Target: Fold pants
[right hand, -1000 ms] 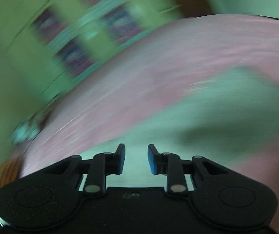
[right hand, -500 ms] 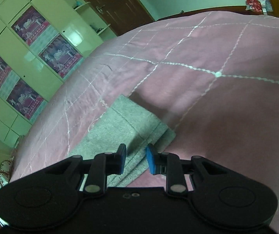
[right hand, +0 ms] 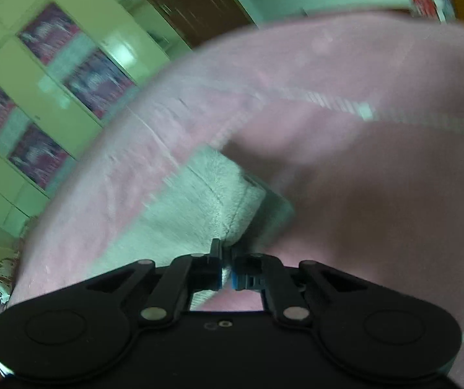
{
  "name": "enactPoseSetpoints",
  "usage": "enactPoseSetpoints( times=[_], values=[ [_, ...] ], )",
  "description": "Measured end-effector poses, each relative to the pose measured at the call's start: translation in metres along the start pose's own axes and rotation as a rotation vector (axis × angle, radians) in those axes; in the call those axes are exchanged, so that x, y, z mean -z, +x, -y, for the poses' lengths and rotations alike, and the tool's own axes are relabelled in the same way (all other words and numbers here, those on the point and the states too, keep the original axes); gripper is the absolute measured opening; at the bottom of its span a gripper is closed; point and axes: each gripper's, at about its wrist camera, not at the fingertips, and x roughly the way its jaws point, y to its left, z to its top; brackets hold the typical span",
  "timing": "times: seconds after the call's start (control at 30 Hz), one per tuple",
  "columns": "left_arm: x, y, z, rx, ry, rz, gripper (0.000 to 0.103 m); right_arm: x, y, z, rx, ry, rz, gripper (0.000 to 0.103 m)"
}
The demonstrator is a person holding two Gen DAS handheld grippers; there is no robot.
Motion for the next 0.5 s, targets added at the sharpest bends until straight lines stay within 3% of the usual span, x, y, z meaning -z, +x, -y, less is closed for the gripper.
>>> enactPoseSetpoints(
  times=[0.07, 0.13, 0.27, 0.4, 0.5],
  values=[
    [0.000, 0.002, -0.009, 0.014, -0.070, -0.035, 0.103, -0.002, -0.015, 0.002, -0.036, 0.022, 0.049, 0.011],
    [0.004, 0.006, -0.028, 0.059, -0.199, -0.065, 0.103, -0.004, -0.025, 0.004, -0.061, 0.026, 0.072, 0.014],
    [0.000, -0.001, -0.030, 0.044, -0.205, -0.061, 0.103, -0.009, -0.025, 0.010, -0.055, 0.058, 0.063, 0.015],
    [-0.032, -0.030, -0.015, 0.021, -0.129, 0.117, 0.103, -0.001, -0.011, -0.035, -0.119, -0.096, 0.027, 0.015],
    [-0.066, -0.026, 0.003, 0.082, -0.098, 0.175, 0.103, 0.024, 0.028, -0.097, -0.208, -0.212, -0.104, 0.013]
  ],
)
